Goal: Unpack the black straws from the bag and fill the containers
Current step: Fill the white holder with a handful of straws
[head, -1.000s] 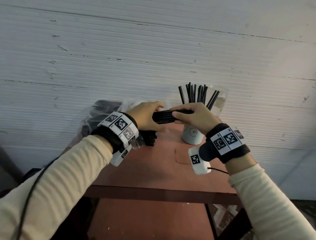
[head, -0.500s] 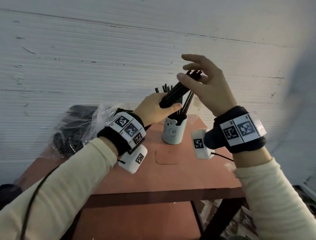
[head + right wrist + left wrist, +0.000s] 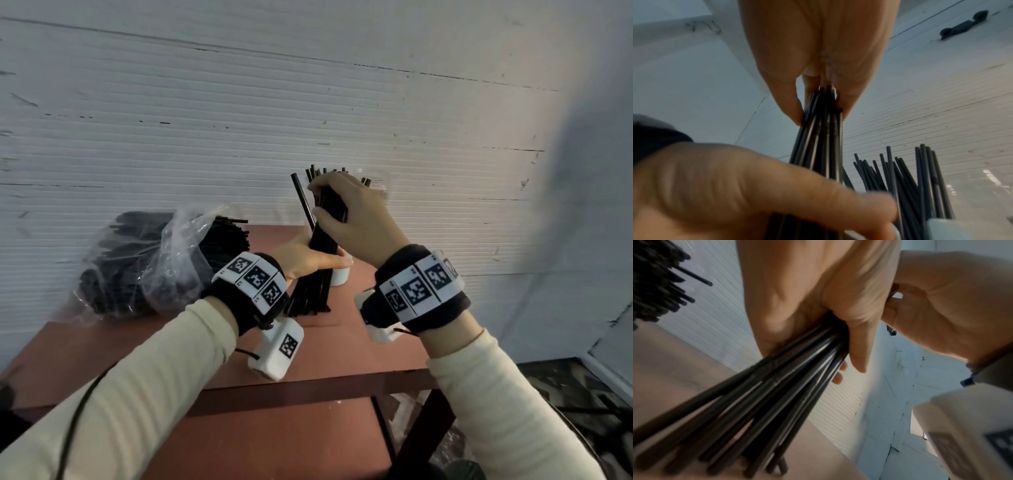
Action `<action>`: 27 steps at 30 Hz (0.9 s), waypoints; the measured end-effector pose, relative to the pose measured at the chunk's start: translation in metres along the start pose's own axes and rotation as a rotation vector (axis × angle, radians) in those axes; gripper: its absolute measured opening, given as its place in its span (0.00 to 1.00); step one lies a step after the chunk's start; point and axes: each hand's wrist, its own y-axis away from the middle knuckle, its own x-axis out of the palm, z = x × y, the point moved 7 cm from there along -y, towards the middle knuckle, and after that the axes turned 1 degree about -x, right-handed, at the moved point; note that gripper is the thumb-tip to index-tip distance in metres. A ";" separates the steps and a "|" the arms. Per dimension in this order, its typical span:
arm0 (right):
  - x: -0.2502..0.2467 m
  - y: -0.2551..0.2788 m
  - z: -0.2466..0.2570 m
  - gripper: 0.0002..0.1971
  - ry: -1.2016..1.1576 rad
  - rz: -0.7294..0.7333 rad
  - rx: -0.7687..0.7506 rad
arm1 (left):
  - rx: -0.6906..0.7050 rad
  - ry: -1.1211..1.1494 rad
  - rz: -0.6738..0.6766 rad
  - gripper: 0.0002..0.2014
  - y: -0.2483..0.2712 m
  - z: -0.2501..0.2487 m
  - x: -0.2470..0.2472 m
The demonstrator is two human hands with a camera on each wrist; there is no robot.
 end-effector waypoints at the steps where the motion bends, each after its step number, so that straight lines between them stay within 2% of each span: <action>1: 0.000 0.000 0.000 0.14 -0.010 0.006 -0.004 | -0.001 -0.038 -0.002 0.10 0.000 0.000 0.001; 3: -0.002 -0.001 0.001 0.17 -0.030 0.016 0.006 | 0.013 -0.086 -0.043 0.15 0.001 -0.005 0.001; 6: -0.019 0.000 -0.002 0.33 -0.076 -0.046 0.060 | 0.114 0.009 -0.123 0.18 0.005 -0.019 -0.004; 8: -0.032 0.003 -0.005 0.40 -0.134 -0.097 0.126 | 0.180 0.072 -0.104 0.24 0.010 -0.031 -0.007; 9: -0.035 0.004 -0.009 0.41 -0.146 -0.086 0.165 | 0.194 0.069 -0.061 0.25 0.011 -0.034 -0.007; 11: -0.031 0.005 -0.015 0.34 -0.185 0.044 0.231 | 0.217 -0.013 0.057 0.18 0.017 -0.044 0.000; 13: -0.016 0.008 -0.017 0.25 -0.326 0.221 0.257 | 0.237 -0.116 0.163 0.14 0.025 -0.051 0.011; 15: -0.003 0.011 -0.018 0.16 -0.415 0.305 0.255 | 0.255 -0.105 0.152 0.05 0.027 -0.052 0.016; 16: 0.000 0.011 -0.018 0.11 -0.401 0.292 0.238 | 0.262 -0.043 0.122 0.07 0.027 -0.051 0.016; 17: -0.001 0.010 -0.019 0.08 -0.383 0.259 0.225 | 0.267 0.002 0.100 0.13 0.026 -0.050 0.017; 20: -0.015 0.000 -0.027 0.08 -0.374 0.083 0.235 | 0.225 -0.043 0.006 0.20 0.020 -0.046 0.015; 22: -0.035 -0.009 -0.037 0.07 -0.440 -0.084 0.278 | 0.206 -0.036 -0.173 0.29 0.015 -0.044 0.003; 24: -0.056 -0.018 -0.047 0.07 -0.487 -0.232 0.325 | 0.187 -0.022 -0.377 0.40 0.010 -0.038 -0.012; 25: -0.065 -0.022 -0.052 0.07 -0.492 -0.285 0.346 | 0.167 -0.036 -0.437 0.48 0.005 -0.032 -0.016; 27: -0.075 -0.031 -0.060 0.07 -0.480 -0.342 0.371 | 0.086 -0.050 -0.442 0.62 -0.009 -0.016 -0.019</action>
